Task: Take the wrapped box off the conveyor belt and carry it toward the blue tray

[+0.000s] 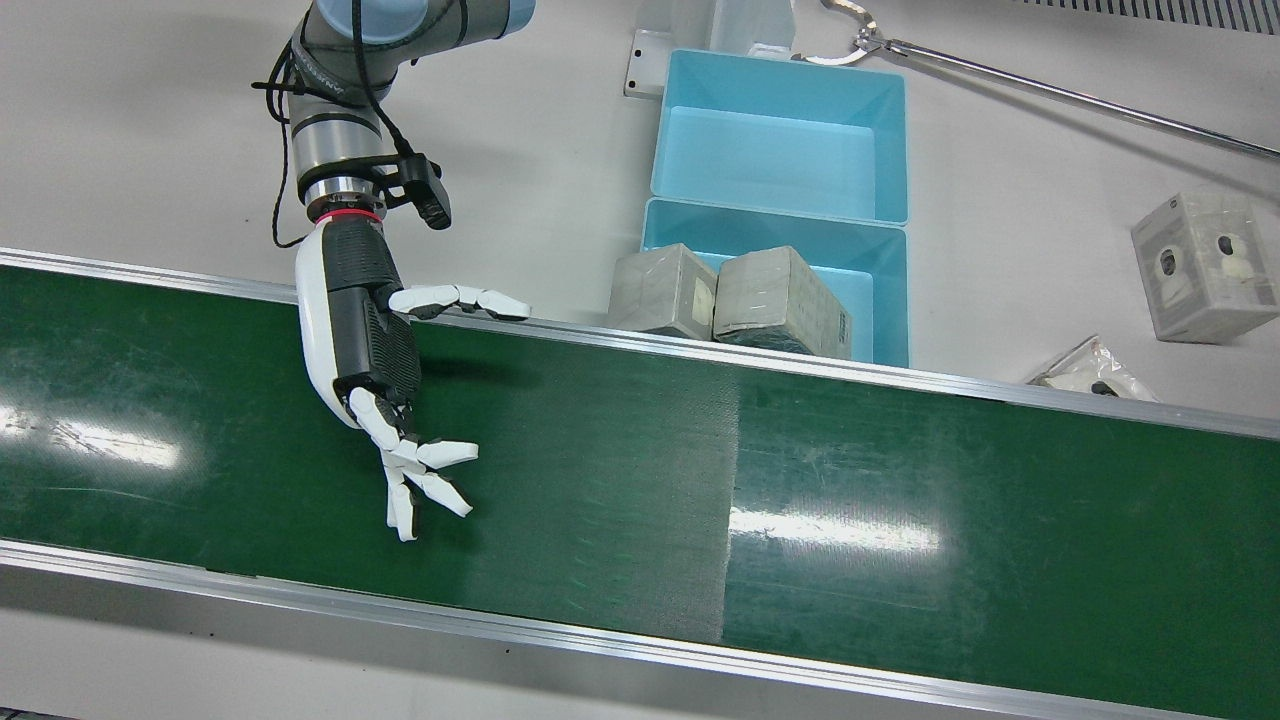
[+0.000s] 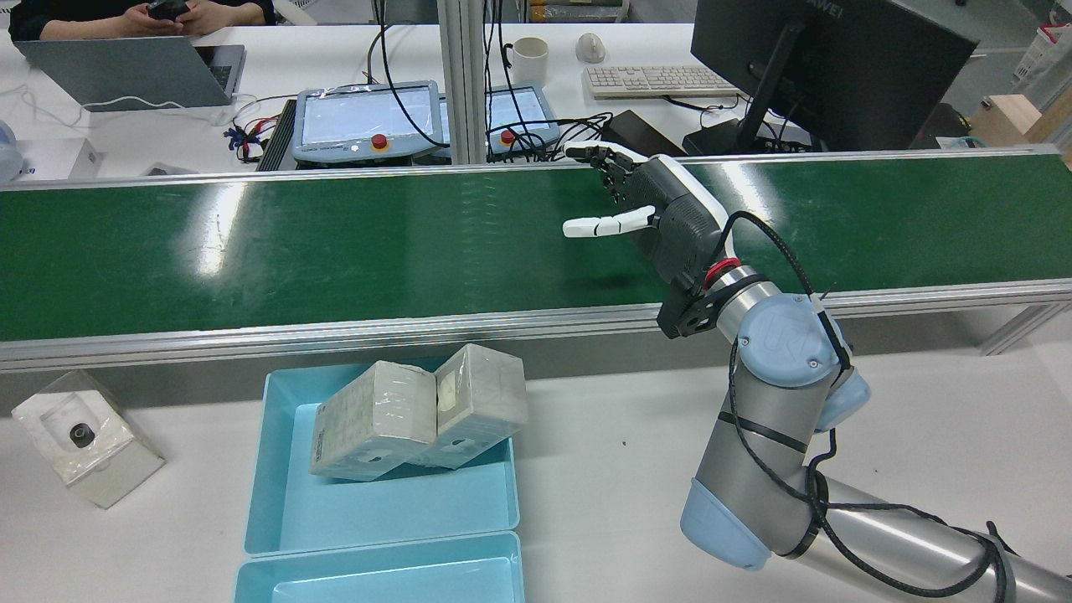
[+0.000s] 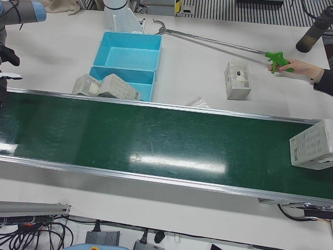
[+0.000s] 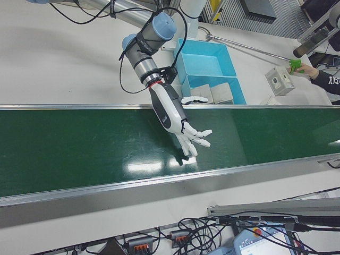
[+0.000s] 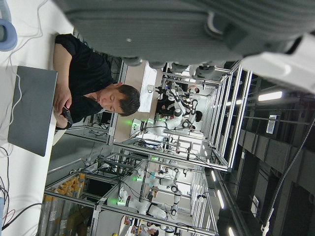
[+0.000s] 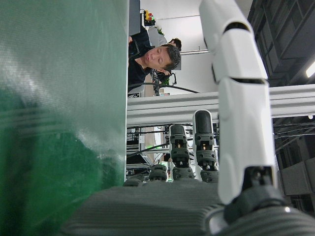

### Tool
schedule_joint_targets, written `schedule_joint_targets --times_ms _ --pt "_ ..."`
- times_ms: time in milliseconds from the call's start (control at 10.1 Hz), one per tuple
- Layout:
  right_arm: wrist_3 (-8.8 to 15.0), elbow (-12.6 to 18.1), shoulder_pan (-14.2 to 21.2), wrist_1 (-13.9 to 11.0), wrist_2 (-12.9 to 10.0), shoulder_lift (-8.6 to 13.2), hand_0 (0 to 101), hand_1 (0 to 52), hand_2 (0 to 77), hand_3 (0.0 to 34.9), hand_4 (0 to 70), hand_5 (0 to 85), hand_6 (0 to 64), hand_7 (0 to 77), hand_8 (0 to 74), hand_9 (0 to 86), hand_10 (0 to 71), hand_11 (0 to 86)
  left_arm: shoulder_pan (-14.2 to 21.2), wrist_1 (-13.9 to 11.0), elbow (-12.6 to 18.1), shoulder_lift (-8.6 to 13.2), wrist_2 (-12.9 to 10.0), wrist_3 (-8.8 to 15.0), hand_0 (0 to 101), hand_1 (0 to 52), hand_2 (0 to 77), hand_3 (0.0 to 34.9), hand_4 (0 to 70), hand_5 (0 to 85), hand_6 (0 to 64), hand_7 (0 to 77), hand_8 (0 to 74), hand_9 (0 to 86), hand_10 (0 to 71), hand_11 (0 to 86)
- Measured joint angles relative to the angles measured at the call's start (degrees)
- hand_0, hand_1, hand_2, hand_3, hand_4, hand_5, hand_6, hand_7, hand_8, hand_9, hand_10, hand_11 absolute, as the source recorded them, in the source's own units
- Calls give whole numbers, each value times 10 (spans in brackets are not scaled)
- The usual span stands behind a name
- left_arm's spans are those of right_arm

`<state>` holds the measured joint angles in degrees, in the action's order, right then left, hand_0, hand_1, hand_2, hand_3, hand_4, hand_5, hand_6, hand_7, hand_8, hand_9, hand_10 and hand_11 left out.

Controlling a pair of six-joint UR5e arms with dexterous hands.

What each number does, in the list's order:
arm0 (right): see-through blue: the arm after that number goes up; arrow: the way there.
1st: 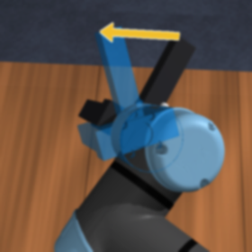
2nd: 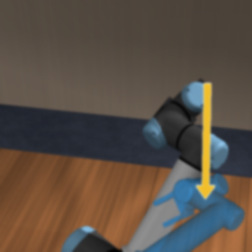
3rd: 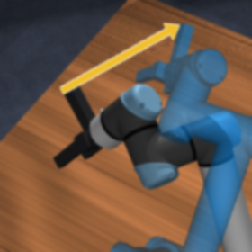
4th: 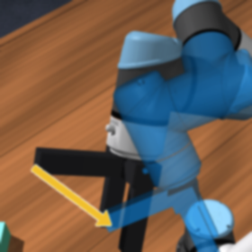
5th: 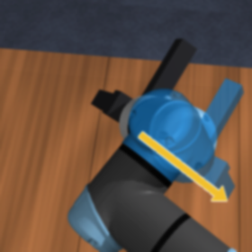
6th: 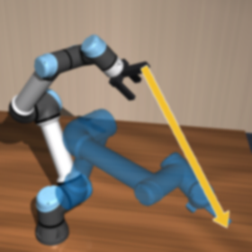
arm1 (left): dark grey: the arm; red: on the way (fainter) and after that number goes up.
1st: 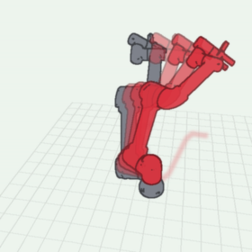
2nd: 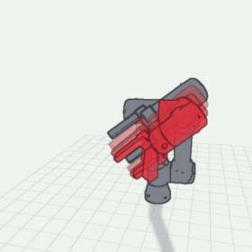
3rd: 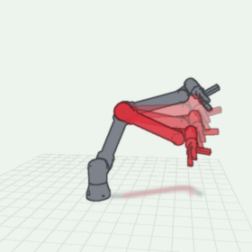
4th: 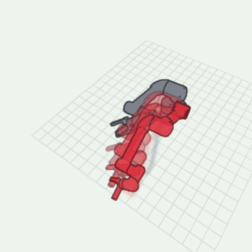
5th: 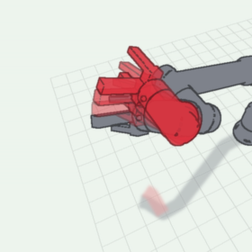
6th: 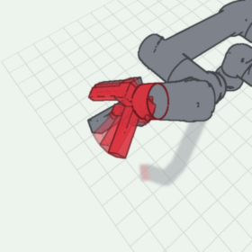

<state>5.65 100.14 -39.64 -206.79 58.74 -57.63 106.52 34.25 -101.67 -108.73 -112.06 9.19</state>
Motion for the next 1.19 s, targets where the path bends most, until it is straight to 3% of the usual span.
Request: schedule_joint_targets --times_ms 99,298,596,696,994,1193 --pt "-6 -16 -3 10 8 3 499 191 164 0 191 316 98 104 22 54 0 5 0 0 0 0 0 0 0 0 11 0 0 11 5 0 5 0 5 5" --pt "-10 -32 -9 18 16 8 500 191 158 0 180 305 76 87 22 54 0 5 0 0 0 0 0 0 0 0 11 0 0 11 5 0 5 0 5 5" --pt "-13 -50 -18 21 18 10 499 180 158 0 158 289 93 87 38 54 0 5 0 0 0 0 0 0 0 0 5 0 0 11 5 5 5 0 5 5" --pt "-14 -53 -20 21 17 10 500 180 153 0 164 289 93 87 0 54 0 5 0 0 0 0 0 0 0 0 11 0 0 11 5 5 5 5 5 5" --pt "-16 -63 -28 22 16 11 500 175 142 0 153 267 65 87 33 54 0 5 0 0 0 0 0 0 0 0 5 0 0 11 5 5 5 0 5 5" --pt "-20 -63 -32 27 16 12 500 175 142 0 153 267 82 71 27 60 0 5 0 0 0 0 0 0 0 0 11 0 0 11 5 0 5 0 5 5"
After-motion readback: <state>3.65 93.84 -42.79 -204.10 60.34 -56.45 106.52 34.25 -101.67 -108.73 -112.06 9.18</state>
